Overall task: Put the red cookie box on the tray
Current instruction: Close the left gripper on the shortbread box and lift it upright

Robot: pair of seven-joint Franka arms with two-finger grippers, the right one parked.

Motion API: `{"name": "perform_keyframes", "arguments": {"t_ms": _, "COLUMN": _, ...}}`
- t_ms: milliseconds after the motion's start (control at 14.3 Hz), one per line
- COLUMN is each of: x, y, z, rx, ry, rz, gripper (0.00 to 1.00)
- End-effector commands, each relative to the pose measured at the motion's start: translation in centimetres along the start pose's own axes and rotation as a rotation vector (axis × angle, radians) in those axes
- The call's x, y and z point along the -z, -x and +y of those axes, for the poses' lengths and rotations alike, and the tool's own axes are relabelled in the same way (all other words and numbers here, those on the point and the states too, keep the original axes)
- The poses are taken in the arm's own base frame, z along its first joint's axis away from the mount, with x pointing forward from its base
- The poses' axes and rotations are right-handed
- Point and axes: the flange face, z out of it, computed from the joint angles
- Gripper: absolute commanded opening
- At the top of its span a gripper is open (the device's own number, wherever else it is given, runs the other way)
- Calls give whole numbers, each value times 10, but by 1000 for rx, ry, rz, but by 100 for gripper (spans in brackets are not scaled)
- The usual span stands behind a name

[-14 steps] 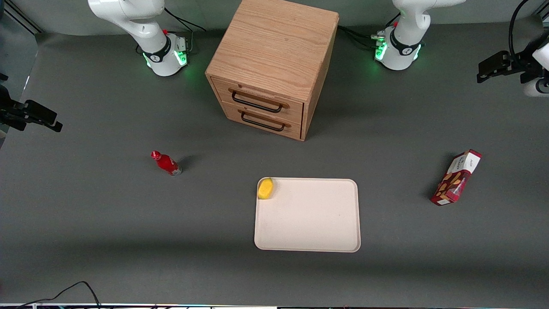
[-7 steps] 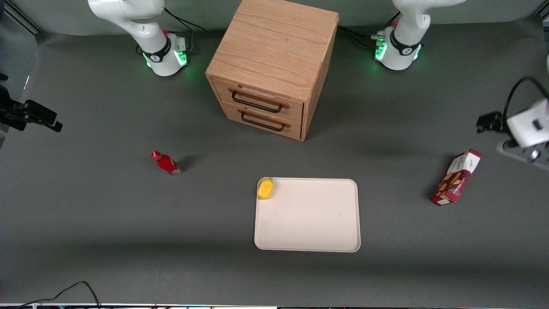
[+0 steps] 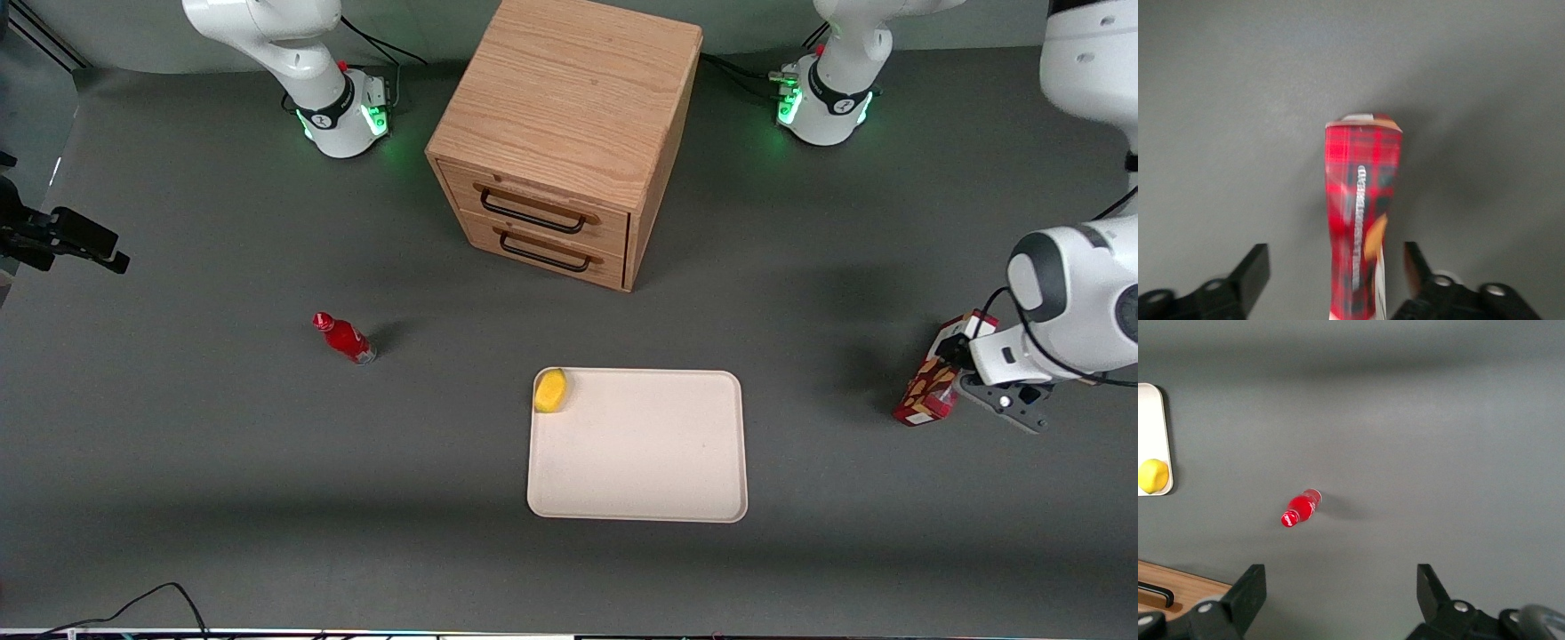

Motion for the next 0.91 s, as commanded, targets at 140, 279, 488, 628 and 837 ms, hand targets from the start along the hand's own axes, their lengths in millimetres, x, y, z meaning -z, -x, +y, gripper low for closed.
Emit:
{"name": "perform_keyframes", "arguments": {"t_ms": 140, "x": -12, "y": 7, "z": 0, "rx": 0, "ry": 7, "rz": 25, "gripper": 0}}
{"name": "perform_keyframes", "arguments": {"t_ms": 279, "x": 10, "y": 3, "z": -4, "rx": 7, "ry": 29, "rz": 8, "gripper": 0}}
{"name": "perform_keyframes", "arguments": {"t_ms": 488, "x": 89, "y": -8, "z": 0, "rx": 87, "ry": 102, "rz": -17, "gripper": 0}}
{"name": "perform_keyframes", "arguments": {"t_ms": 628, "x": 179, "y": -17, "z": 14, "rx": 162, "ry": 134, "rz": -52, "gripper": 0}}
{"name": "perform_keyframes", "arguments": {"t_ms": 837, "x": 295, "y": -49, "z": 65, "rx": 363, "ry": 152, "rz": -85, "gripper": 0}}
